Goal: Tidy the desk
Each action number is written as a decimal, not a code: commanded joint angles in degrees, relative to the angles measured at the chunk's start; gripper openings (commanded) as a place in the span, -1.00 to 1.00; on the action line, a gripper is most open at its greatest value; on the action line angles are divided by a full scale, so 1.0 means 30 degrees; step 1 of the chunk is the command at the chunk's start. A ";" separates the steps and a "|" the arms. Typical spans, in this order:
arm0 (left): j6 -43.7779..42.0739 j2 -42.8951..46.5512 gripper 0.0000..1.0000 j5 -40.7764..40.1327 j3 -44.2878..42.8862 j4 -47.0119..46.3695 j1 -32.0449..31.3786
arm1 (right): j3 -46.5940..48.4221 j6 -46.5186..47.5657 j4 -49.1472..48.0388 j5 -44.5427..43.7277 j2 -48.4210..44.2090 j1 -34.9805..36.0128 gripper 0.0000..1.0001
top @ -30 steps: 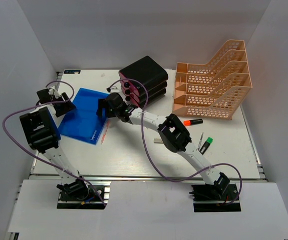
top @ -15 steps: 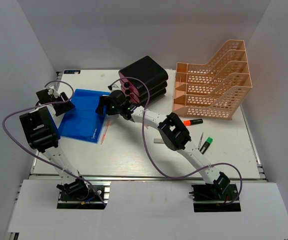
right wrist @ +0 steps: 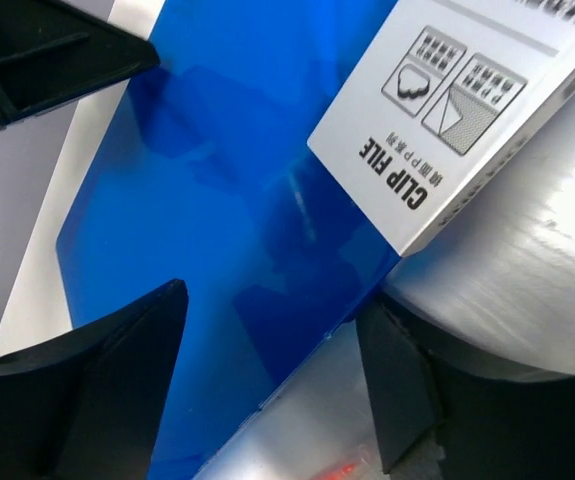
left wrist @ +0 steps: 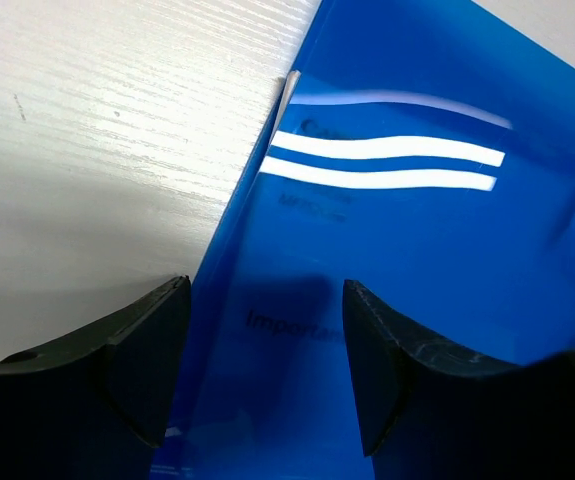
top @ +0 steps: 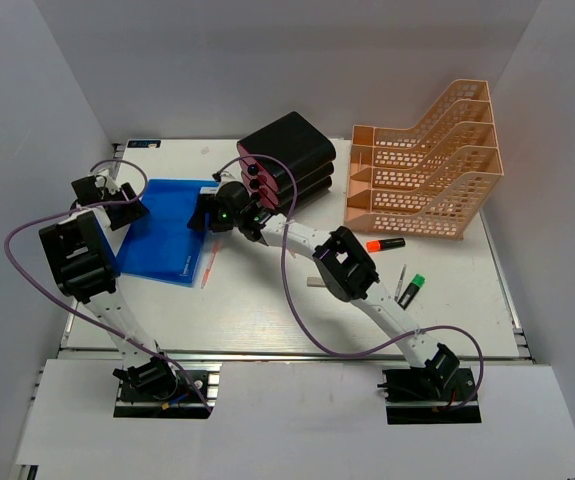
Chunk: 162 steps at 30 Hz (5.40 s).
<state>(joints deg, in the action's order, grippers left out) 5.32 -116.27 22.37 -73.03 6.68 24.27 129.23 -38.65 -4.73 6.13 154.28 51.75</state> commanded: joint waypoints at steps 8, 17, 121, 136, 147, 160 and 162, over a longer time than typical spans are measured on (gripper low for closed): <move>0.0102 -0.1264 0.41 0.2973 0.1610 0.5742 -0.1118 | 0.0545 0.0871 -0.0238 0.2936 0.1074 0.0974 0.32; -0.0075 -0.0766 0.41 0.3471 0.2226 0.5919 -0.1294 | 0.0518 0.1751 -0.0795 0.3434 0.0460 0.0945 -0.06; 2.2846 1.6285 0.87 1.6040 1.1662 -2.4060 -0.3198 | -1.1318 0.2808 0.0553 1.8551 -2.3359 -0.9454 -1.00; 2.4676 1.5818 0.96 1.5923 1.2567 -2.9317 -0.3198 | -1.1904 -0.0120 -0.2961 1.9548 -2.3009 -1.1360 -1.00; 2.5735 1.4146 0.96 1.5483 1.1514 -3.1405 -0.4221 | -1.2811 -0.2526 -0.5425 1.9871 -2.2188 -1.0599 -1.00; 2.5882 1.5144 0.96 1.5658 1.1513 -3.1757 -0.5337 | -1.2548 -0.1442 -0.4692 1.9255 -2.1426 -0.9193 -1.00; 2.6058 1.5113 0.96 1.5600 1.1455 -3.2281 -0.5513 | -1.2607 -0.1413 -0.4721 1.9226 -2.1338 -0.9134 -1.00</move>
<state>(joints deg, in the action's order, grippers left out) 82.81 -71.96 69.60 -36.93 -75.79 8.43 89.34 -42.87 -15.00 64.79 91.13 23.97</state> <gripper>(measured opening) 0.979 0.241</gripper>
